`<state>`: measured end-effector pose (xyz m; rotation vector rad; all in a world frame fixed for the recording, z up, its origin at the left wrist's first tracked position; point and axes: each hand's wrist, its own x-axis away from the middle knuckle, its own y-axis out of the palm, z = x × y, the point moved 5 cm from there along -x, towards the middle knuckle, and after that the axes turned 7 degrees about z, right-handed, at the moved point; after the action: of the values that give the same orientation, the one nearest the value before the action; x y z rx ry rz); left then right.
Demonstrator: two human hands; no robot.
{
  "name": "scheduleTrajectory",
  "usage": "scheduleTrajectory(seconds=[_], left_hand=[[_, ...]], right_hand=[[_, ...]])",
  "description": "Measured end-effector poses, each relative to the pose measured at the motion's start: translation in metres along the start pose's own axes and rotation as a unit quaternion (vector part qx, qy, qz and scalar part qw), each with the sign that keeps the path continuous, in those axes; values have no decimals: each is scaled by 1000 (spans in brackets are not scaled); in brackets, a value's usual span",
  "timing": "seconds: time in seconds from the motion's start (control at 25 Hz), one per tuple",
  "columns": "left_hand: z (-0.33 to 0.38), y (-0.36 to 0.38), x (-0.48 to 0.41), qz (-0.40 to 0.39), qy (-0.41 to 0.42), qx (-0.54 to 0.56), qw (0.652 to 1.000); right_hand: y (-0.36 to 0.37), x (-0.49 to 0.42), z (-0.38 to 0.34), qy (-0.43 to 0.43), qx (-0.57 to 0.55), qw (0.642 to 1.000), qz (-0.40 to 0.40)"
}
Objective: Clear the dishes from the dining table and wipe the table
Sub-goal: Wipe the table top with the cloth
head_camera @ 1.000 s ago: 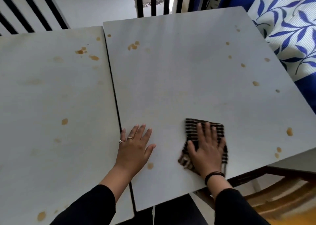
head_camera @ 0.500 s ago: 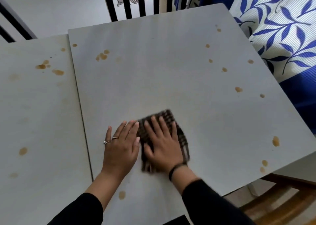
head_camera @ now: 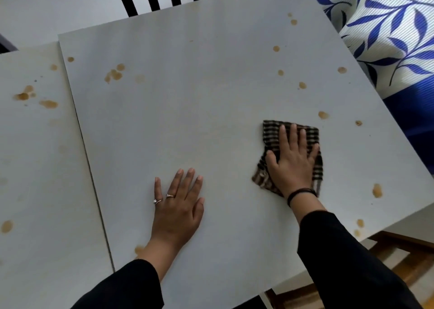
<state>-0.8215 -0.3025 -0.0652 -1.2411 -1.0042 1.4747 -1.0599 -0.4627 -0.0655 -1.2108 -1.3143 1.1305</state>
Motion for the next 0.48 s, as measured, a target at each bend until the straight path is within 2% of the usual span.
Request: scheduleTrajectory(seconds=[0.16,0.24,0.32,0.4,0.48], left_hand=[[-1,-2,-1,1,-11,-4,1000],[-2,-2,-1,2,-11,-6,1000],[-2,-2,0,4,-8,-6,1000],[0,-2,-1,5,-9,-4,1000],[3,-1,-2,8,-6,-5,1000]], right_hand=[[3,13,-75,-106,-17,994,-5],[6,65,-95,-187,-33,982,-5],[11,128,-83,-235,-47,971,-8],[12,168,-38,-220,-45,974,-21],[5,168,20,-137,-23,990,-22]])
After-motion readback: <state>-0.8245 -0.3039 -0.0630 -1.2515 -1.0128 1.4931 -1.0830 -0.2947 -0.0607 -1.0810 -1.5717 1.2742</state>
